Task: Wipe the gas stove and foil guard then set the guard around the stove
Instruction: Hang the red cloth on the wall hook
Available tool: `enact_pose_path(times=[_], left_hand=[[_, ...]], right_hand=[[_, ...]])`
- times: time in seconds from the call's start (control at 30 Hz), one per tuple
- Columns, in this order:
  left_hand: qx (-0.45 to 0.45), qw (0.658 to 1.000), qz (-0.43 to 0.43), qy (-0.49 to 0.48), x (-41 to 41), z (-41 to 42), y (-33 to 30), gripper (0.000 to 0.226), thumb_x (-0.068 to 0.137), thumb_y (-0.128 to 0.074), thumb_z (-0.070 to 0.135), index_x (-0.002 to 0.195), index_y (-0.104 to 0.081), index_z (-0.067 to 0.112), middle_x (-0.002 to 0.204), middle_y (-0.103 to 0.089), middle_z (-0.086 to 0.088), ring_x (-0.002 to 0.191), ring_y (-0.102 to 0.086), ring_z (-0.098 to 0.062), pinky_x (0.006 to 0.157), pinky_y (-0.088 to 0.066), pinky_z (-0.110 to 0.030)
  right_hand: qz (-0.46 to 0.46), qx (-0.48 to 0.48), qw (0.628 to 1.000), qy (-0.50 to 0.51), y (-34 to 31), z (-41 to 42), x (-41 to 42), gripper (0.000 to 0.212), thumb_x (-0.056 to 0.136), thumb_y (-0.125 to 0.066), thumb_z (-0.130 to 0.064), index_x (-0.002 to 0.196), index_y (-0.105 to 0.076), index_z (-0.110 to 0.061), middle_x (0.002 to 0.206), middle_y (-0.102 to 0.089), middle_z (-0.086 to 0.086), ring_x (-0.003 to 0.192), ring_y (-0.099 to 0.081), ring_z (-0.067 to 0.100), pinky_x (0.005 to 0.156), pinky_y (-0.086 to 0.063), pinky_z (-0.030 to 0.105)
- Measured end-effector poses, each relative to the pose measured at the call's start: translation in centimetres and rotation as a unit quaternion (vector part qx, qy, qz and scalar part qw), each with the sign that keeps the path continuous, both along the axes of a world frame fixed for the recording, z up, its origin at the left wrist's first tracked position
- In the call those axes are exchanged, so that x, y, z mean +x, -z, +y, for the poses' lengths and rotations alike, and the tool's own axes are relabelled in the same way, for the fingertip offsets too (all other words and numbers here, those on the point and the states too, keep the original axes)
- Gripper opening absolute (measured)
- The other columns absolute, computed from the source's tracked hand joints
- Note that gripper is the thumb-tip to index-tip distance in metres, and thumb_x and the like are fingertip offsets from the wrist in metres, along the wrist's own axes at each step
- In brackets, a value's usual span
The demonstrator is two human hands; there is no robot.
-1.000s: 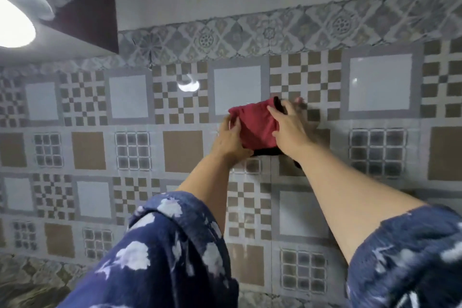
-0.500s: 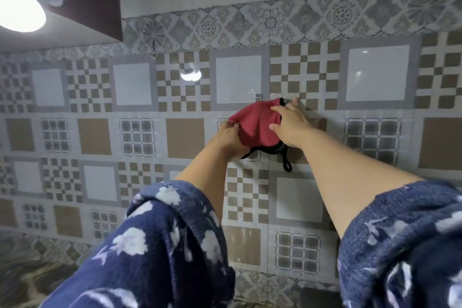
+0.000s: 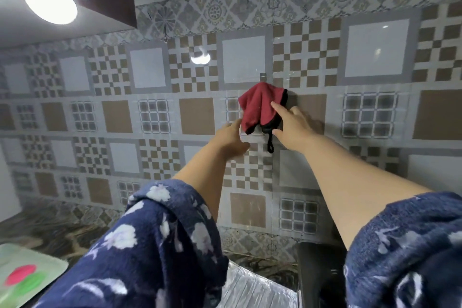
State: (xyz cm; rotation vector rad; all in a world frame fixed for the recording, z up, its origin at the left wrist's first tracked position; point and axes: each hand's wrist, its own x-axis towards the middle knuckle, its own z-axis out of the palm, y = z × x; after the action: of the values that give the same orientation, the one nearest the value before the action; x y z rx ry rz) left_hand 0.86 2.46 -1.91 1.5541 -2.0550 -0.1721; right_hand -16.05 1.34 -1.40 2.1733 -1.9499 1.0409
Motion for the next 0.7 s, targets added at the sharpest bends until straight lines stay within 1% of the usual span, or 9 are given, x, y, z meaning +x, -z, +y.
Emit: enact_pose_path(times=[0.03, 0.1, 0.27, 0.37, 0.43, 0.5, 0.57, 0.63, 0.7], left_hand=[[0.016, 1.0, -0.008, -0.004, 0.4, 1.1, 0.3, 0.072, 0.091, -0.059, 0.022, 0.152, -0.02, 0.017, 0.152, -0.035, -0.011, 0.137, -0.037, -0.029, 0.11, -0.032, -0.037], [0.052, 0.998, -0.016, -0.016, 1.3, 3.7, 1.2, 0.069, 0.092, -0.059, 0.023, 0.151, -0.024, 0.016, 0.152, -0.037, -0.011, 0.137, -0.038, -0.028, 0.111, -0.033, -0.037], [0.125, 0.991, -0.015, -0.037, 5.5, 10.3, 5.3, 0.061, 0.094, -0.058, 0.024, 0.148, -0.032, 0.016, 0.149, -0.042, -0.01, 0.134, -0.043, -0.027, 0.111, -0.035, -0.037], [0.15, 0.987, -0.018, -0.05, 9.1, 14.4, 8.4, 0.054, 0.094, -0.058, 0.025, 0.143, -0.042, 0.013, 0.146, -0.047, -0.009, 0.133, -0.045, -0.024, 0.112, -0.034, -0.033], [0.171, 0.983, -0.019, -0.062, 11.7, 16.8, 11.0, 0.052, 0.093, -0.06, 0.027, 0.141, -0.045, 0.012, 0.145, -0.048, -0.008, 0.132, -0.046, -0.023, 0.113, -0.032, -0.033], [0.195, 0.977, -0.009, -0.083, 14.5, 18.9, 13.8, 0.052, 0.092, -0.061, 0.03, 0.139, -0.047, 0.014, 0.144, -0.049, -0.007, 0.131, -0.047, -0.023, 0.113, -0.033, -0.035], [0.215, 0.971, -0.009, -0.106, 17.1, 21.0, 16.4, 0.05, 0.091, -0.06, 0.026, 0.138, -0.049, 0.014, 0.143, -0.051, -0.007, 0.13, -0.049, -0.023, 0.111, -0.035, -0.033], [0.235, 0.963, -0.009, -0.132, 19.5, 22.9, 19.0, 0.049, 0.092, -0.06, 0.024, 0.138, -0.05, 0.012, 0.142, -0.052, -0.007, 0.13, -0.049, -0.022, 0.107, -0.036, -0.027], [0.259, 0.953, -0.002, -0.156, 21.8, 24.8, 21.7, 0.048, 0.091, -0.061, 0.022, 0.137, -0.051, 0.014, 0.141, -0.054, -0.005, 0.129, -0.05, -0.021, 0.104, -0.035, -0.025]], right_hand=[[-0.004, 0.017, 1.0, -0.017, 0.3, 1.4, 0.6, 0.063, 0.094, -0.054, -0.022, 0.148, -0.022, -0.031, 0.147, -0.027, 0.014, 0.132, -0.033, 0.034, 0.111, -0.029, 0.041], [0.01, 0.054, 0.998, -0.036, 1.0, 4.1, 2.1, 0.057, 0.094, -0.054, -0.023, 0.146, -0.03, -0.025, 0.146, -0.028, 0.013, 0.13, -0.037, 0.034, 0.105, -0.033, 0.038], [0.067, 0.152, 0.984, -0.059, 4.3, 10.4, 7.1, 0.051, 0.092, -0.057, -0.032, 0.14, -0.042, -0.026, 0.151, -0.033, 0.009, 0.132, -0.041, 0.031, 0.108, -0.037, 0.042], [0.053, 0.194, 0.974, -0.109, 7.5, 14.0, 10.7, 0.049, 0.091, -0.06, -0.027, 0.137, -0.046, -0.022, 0.144, -0.045, 0.008, 0.128, -0.047, 0.026, 0.099, -0.038, 0.031], [0.054, 0.228, 0.962, -0.138, 9.9, 16.3, 13.2, 0.048, 0.09, -0.062, -0.024, 0.136, -0.049, -0.021, 0.139, -0.051, 0.009, 0.124, -0.051, 0.025, 0.093, -0.039, 0.028], [0.061, 0.26, 0.949, -0.169, 12.4, 18.1, 15.6, 0.047, 0.09, -0.062, -0.023, 0.135, -0.05, -0.021, 0.138, -0.052, 0.007, 0.125, -0.05, 0.025, 0.101, -0.038, 0.032], [0.066, 0.291, 0.933, -0.199, 15.0, 19.5, 18.1, 0.047, 0.089, -0.063, -0.022, 0.134, -0.052, -0.021, 0.137, -0.054, 0.006, 0.125, -0.051, 0.024, 0.103, -0.037, 0.03], [0.068, 0.314, 0.918, -0.23, 17.7, 20.4, 20.5, 0.045, 0.088, -0.064, -0.021, 0.132, -0.055, -0.02, 0.135, -0.056, 0.006, 0.12, -0.053, 0.021, 0.096, -0.038, 0.025], [0.067, 0.337, 0.903, -0.259, 20.5, 20.8, 23.0, 0.044, 0.086, -0.068, -0.021, 0.129, -0.058, -0.021, 0.128, -0.06, 0.008, 0.104, -0.054, 0.017, 0.086, -0.038, 0.022]])
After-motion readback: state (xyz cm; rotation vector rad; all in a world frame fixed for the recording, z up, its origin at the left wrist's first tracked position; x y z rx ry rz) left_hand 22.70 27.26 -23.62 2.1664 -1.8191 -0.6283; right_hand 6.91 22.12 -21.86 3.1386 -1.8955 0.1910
